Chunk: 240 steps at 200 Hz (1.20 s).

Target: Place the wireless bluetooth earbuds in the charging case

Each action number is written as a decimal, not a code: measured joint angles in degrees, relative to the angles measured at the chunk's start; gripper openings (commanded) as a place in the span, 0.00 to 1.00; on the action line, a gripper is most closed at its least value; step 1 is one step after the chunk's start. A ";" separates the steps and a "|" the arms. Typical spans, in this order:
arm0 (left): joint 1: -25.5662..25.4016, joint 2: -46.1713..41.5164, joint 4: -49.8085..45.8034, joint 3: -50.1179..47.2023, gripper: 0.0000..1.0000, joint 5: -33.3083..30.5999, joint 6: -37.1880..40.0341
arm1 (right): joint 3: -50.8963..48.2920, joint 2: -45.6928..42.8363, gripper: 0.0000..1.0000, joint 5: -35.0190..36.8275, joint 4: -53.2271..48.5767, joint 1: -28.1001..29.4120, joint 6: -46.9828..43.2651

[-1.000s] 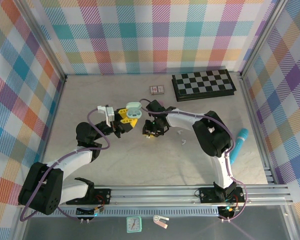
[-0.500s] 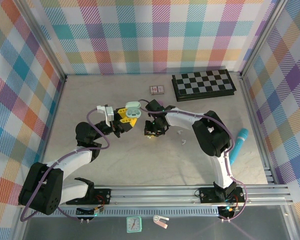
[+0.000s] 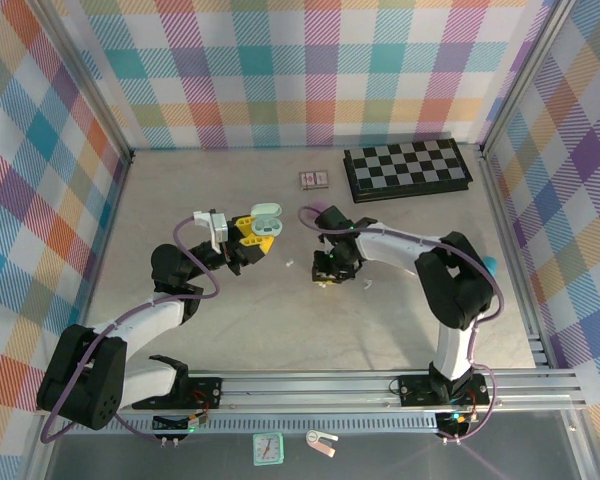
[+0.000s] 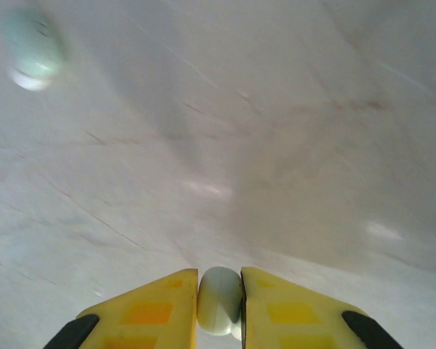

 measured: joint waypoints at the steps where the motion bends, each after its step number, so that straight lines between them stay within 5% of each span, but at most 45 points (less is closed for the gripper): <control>1: 0.00 0.00 0.00 0.00 0.33 -0.02 0.00 | -0.22 -0.17 0.20 0.20 -0.22 -0.07 -0.15; 66: 0.42 0.04 0.04 -0.13 0.33 -0.04 0.24 | -6.21 -4.04 0.22 7.08 -7.69 -0.26 -4.17; 153: 6.78 0.68 0.02 -2.67 0.33 -3.39 1.86 | -5.03 -6.14 0.43 15.54 -14.03 0.33 -5.84; 240: 12.52 2.12 0.07 -2.67 0.33 -8.98 3.56 | 4.26 -3.82 0.45 30.64 -22.73 9.49 -2.75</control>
